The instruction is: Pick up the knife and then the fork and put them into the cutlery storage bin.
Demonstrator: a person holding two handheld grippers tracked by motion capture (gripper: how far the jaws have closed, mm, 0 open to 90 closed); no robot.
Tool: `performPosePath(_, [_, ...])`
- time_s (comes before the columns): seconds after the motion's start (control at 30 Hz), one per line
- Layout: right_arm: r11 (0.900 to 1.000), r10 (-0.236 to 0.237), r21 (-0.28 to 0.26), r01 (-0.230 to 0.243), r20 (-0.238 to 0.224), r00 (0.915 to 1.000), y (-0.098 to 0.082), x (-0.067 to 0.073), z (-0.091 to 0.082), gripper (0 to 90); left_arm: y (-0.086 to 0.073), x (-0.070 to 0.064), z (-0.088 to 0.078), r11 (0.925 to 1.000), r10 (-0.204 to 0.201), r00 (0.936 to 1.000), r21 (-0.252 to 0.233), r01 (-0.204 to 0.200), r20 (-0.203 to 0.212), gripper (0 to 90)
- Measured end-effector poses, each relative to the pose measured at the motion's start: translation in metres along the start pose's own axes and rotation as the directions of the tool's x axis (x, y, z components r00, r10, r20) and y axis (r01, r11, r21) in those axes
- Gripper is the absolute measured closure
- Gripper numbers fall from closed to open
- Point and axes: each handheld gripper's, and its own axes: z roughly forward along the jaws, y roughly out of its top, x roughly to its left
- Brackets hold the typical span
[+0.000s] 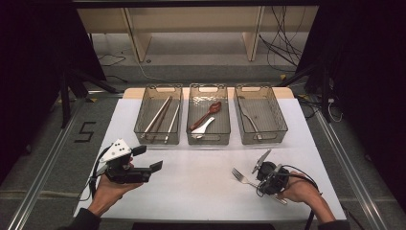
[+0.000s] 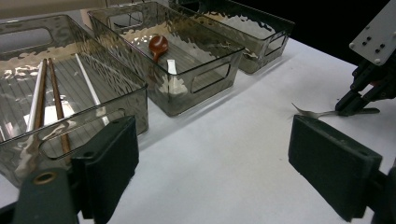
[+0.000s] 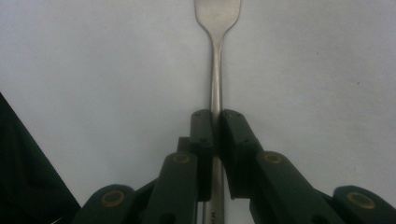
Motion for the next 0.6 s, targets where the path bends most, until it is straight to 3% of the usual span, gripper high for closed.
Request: performPosePath(0.6, [0.997, 0.035, -0.075, -0.034, 0.013, 0.9993, -0.004, -0.008, -0.012, 83.9, 0.0, 0.0, 0.0, 1.0, 0.0, 1.0, 0.0, 0.0, 0.0, 15.5])
